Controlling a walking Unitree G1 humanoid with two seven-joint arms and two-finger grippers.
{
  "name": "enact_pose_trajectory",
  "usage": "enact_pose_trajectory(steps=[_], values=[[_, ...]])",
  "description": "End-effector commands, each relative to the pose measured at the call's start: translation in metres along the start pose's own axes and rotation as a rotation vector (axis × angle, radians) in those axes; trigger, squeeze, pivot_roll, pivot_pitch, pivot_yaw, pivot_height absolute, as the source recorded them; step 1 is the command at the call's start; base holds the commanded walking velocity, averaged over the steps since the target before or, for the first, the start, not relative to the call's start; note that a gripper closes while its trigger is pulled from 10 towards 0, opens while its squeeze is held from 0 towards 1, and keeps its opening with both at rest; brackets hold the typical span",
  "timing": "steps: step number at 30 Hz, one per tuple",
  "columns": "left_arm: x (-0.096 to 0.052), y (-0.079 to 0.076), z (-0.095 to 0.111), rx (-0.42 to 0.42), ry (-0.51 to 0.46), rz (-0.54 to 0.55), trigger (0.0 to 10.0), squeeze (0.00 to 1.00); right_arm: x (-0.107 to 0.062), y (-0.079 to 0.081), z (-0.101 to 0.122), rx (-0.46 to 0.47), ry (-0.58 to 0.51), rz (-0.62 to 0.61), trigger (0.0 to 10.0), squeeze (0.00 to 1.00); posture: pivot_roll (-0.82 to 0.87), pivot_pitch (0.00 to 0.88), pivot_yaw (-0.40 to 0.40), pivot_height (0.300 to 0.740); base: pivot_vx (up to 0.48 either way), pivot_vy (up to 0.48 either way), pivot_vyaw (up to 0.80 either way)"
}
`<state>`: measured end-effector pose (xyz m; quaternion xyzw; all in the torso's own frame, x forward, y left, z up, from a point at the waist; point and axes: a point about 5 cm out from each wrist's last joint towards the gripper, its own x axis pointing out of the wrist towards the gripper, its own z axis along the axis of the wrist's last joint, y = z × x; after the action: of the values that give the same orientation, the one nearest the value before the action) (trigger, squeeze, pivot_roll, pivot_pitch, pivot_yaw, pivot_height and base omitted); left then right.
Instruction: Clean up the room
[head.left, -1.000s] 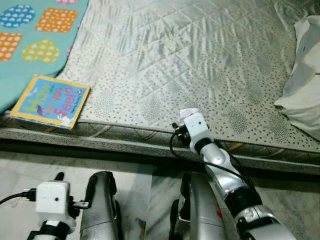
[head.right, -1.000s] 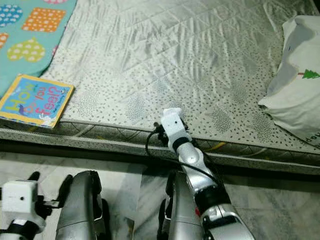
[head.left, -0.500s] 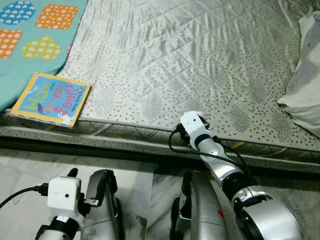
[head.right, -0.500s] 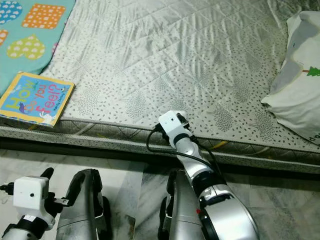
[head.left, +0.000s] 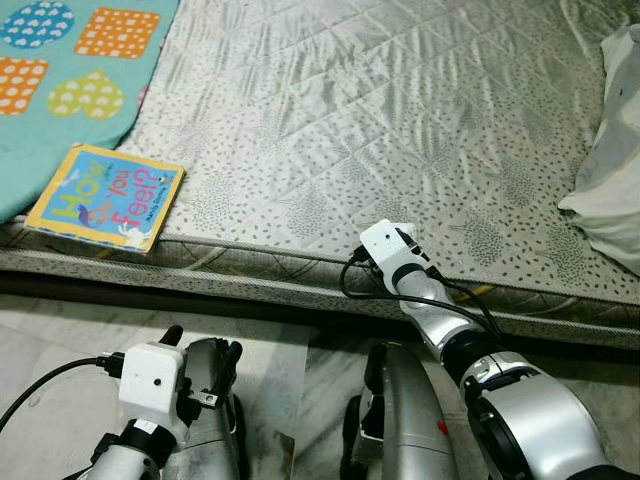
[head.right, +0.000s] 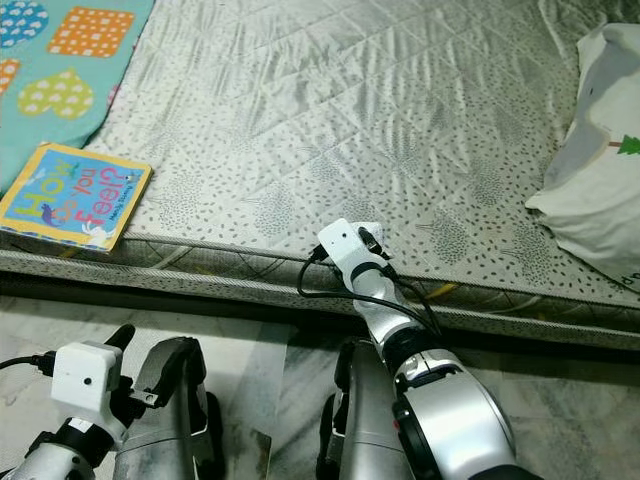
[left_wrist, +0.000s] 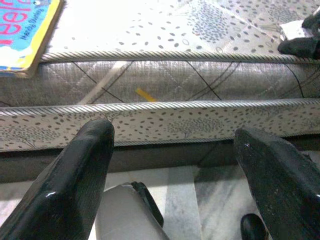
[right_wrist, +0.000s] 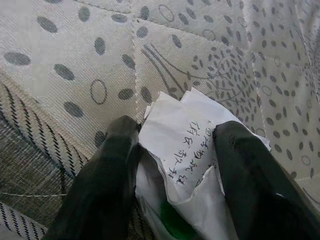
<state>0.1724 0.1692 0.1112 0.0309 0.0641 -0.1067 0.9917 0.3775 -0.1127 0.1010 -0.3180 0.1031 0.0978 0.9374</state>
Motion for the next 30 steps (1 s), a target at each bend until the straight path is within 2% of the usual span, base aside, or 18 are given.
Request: enact_pose_trajectory(steps=[1, 5, 16, 28, 30], values=[[-0.003, -0.001, -0.01, -0.017, 0.05, 0.006, 10.0, 0.0, -0.003, 0.003, -0.014, -0.021, 0.062, 0.012, 0.0, 0.0, 0.19, 0.354, -0.113, 0.575, 0.0, 0.0, 0.0], [0.0, 0.0, -0.011, -0.017, 0.047, 0.013, 10.0, 0.0, -0.002, -0.002, -0.016, -0.075, 0.066, -0.01, 0.0, 0.0, 0.19, 0.345, -0.118, 0.575, 0.0, 0.0, 0.0], [0.007, 0.005, -0.015, -0.01, 0.04, 0.028, 10.0, 0.0, -0.003, -0.018, -0.024, -0.062, 0.096, -0.066, 0.0, 0.0, 0.19, 0.316, -0.123, 0.575, 0.0, 0.0, 0.0], [0.023, 0.01, -0.017, 0.005, 0.012, 0.015, 10.0, 0.0, -0.003, -0.022, -0.021, -0.002, 0.077, -0.088, 0.0, 0.0, 0.17, 0.25, -0.105, 0.575, 0.0, 0.0, 0.0], [0.031, 0.013, -0.017, 0.008, -0.006, 0.021, 10.0, 0.0, -0.001, -0.026, -0.016, 0.042, 0.052, -0.099, 0.0, 0.0, 0.16, 0.215, -0.105, 0.575, 0.0, 0.0, 0.0]])
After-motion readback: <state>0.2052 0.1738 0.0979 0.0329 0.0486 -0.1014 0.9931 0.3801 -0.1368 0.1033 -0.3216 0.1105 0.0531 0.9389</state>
